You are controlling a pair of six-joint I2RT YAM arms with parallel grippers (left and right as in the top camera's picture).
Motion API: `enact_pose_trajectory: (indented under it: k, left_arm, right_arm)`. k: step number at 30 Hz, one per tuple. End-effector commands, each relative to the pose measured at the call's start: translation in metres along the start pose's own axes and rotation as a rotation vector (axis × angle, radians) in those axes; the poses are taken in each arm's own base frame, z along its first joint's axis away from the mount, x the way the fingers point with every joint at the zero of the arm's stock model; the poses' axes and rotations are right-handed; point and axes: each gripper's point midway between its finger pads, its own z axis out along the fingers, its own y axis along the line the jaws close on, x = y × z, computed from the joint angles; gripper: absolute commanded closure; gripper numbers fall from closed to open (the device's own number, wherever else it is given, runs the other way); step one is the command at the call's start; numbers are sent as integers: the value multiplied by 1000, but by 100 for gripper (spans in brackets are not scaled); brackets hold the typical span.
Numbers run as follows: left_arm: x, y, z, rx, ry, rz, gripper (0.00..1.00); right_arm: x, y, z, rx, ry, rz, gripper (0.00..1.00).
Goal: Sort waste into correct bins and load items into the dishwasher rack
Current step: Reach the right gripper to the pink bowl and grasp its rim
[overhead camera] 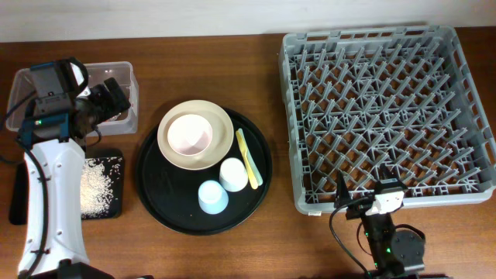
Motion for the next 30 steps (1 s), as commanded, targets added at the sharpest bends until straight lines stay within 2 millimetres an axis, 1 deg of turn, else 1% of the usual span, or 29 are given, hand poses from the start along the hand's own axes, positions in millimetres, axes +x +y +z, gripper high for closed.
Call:
enact_pose_trajectory:
  k: [1, 3, 6, 7, 8, 10, 13, 15, 16, 17, 19, 20, 22, 24, 26, 27, 28, 29, 30]
  left_arm:
    - [-7, 1, -5, -4, -20, -1, 1]
    - [-7, 1, -5, -4, -20, -1, 1]
    - [-7, 1, -5, -4, -20, -1, 1]
    - [-7, 1, -5, -4, -20, -1, 1]
    - [-7, 1, -5, -4, -20, -1, 1]
    - [-7, 1, -5, -4, -20, -1, 1]
    - [-7, 1, -5, -4, -20, -1, 1]
    - [-7, 1, -5, -4, -20, -1, 0]
    - [-7, 1, -5, -4, -20, -1, 1]
    - [-7, 1, -5, -4, -20, -1, 1]
    - [-7, 1, -5, -4, -20, -1, 1]
    - [-7, 1, -5, -4, -20, -1, 1]
    - [-7, 1, -5, -4, -20, -1, 0]
    - [-7, 1, -5, -4, -20, -1, 1]
    - [-7, 1, -5, -4, -20, -1, 1]
    - [-7, 1, -5, -4, -20, -1, 1]
    - [-7, 1, -5, -4, -20, -1, 1]
    - [-7, 1, -5, -4, -20, -1, 1]
    - [-7, 1, -5, -4, -20, -1, 1]
  right_arm:
    - [-28, 28, -5, -163, -97, 27, 2]
    - [-44, 27, -8, -156, -70, 31, 2]
    - [-86, 27, -10, -157, -50, 33, 2]
    - [-116, 31, -5, -178, -7, 37, 2]
    - [-130, 33, 0, -190, 26, 41, 2]
    - [-154, 40, 17, -236, 148, 59, 2]
    - [-183, 65, 46, -382, 409, 148, 2]
    - [-193, 77, 64, -449, 579, 219, 2]
    - [-195, 83, 79, -485, 662, 256, 2]
    - [-195, 88, 90, -512, 715, 283, 2]
    - [-187, 103, 121, -590, 782, 329, 2]
    - [-180, 107, 138, -611, 779, 332, 2]
    - [-156, 121, 167, -650, 804, 348, 2]
    - [-125, 145, 187, -696, 853, 333, 2]
    - [-78, 188, 198, -806, 912, 230, 2]
    - [-58, 199, 203, -800, 939, 188, 2]
    - [-35, 209, 210, -765, 969, 130, 2]
    - [-18, 220, 214, -750, 982, 91, 2]
    - [-6, 235, 215, -763, 989, 64, 0]
